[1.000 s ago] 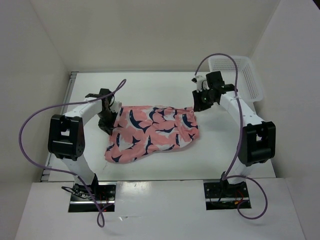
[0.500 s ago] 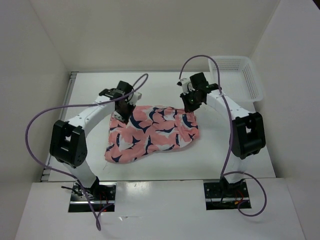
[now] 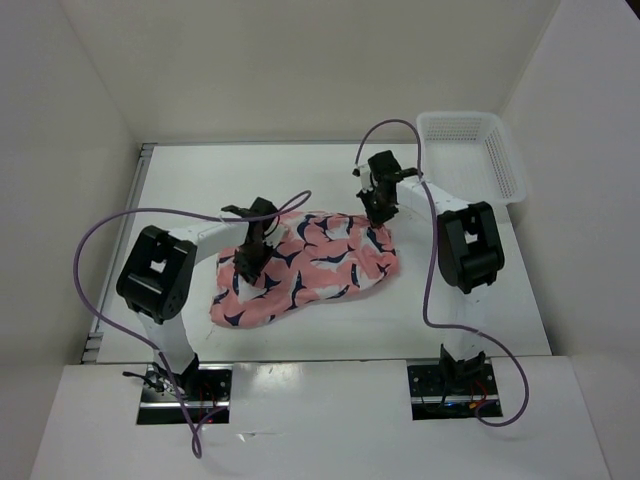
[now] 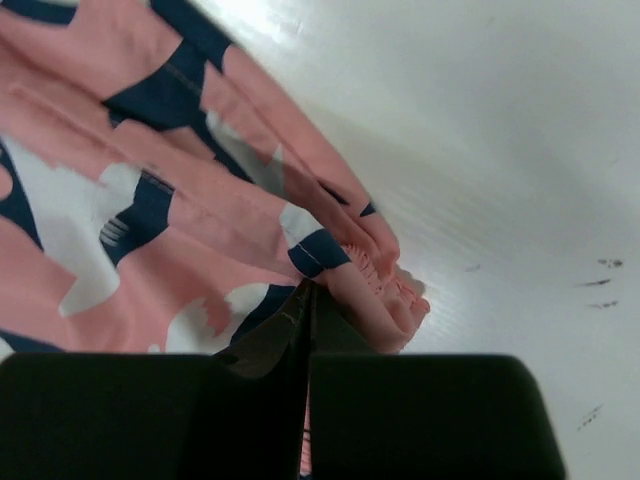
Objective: Fold and stack the shorts
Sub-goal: Fold the shorts
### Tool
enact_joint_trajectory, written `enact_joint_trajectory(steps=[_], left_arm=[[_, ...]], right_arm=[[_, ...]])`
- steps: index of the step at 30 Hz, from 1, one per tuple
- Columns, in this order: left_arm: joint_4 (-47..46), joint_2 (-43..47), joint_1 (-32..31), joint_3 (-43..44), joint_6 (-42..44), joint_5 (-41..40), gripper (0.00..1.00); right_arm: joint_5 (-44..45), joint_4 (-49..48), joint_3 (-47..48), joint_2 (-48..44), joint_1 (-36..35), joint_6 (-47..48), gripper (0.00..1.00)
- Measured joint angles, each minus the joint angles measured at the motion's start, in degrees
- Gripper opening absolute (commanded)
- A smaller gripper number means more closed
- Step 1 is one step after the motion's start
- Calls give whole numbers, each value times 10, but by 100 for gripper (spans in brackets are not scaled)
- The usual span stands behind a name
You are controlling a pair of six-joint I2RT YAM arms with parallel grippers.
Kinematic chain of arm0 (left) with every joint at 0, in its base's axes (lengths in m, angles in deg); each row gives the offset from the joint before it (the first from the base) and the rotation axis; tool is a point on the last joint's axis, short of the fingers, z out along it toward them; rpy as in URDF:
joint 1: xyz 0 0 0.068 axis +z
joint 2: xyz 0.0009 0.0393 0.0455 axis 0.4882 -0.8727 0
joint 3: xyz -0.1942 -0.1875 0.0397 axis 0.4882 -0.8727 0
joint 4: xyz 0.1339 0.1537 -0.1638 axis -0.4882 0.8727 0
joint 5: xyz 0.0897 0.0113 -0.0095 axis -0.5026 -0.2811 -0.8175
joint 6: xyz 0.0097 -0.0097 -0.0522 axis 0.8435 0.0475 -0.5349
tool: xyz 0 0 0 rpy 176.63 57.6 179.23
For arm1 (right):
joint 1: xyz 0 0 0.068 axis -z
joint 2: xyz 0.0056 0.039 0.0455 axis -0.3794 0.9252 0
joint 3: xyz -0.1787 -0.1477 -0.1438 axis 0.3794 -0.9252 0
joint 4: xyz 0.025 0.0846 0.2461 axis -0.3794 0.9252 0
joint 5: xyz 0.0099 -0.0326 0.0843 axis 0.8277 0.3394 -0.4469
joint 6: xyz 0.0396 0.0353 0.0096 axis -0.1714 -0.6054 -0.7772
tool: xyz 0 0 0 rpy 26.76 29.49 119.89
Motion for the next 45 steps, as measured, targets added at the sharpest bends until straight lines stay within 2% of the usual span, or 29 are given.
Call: enact_joint_trajectory(steps=[15, 22, 25, 26, 29, 31, 32, 36, 39, 45], left_arm=[[-56, 20, -83, -65, 1, -144, 27], [-82, 19, -91, -73, 9, -207, 27], [-89, 15, -91, -67, 15, -226, 29], [-90, 13, -91, -64, 16, -233, 29], [-87, 7, -91, -52, 18, -250, 31], [-83, 3, -91, -45, 18, -257, 31], [-80, 0, -91, -42, 18, -258, 31], [-69, -9, -89, -30, 18, -260, 34], [-57, -17, -87, -19, 18, -261, 36], [-38, -31, -87, -2, 19, -266, 38]], right_arm=[[62, -46, 171, 101, 8, -104, 0], [90, -58, 203, 147, 10, -112, 0], [92, -56, 208, 147, 11, -100, 21], [88, -57, 210, 144, 13, -95, 38], [48, -51, 196, 115, 23, -83, 54], [17, -49, 162, 75, 39, -78, 58], [0, -47, 138, 47, 54, -77, 65], [-70, -38, 57, -43, 129, -74, 79], [-118, -36, -17, -89, 171, -70, 82], [-188, -3, -132, -89, 143, -68, 87]])
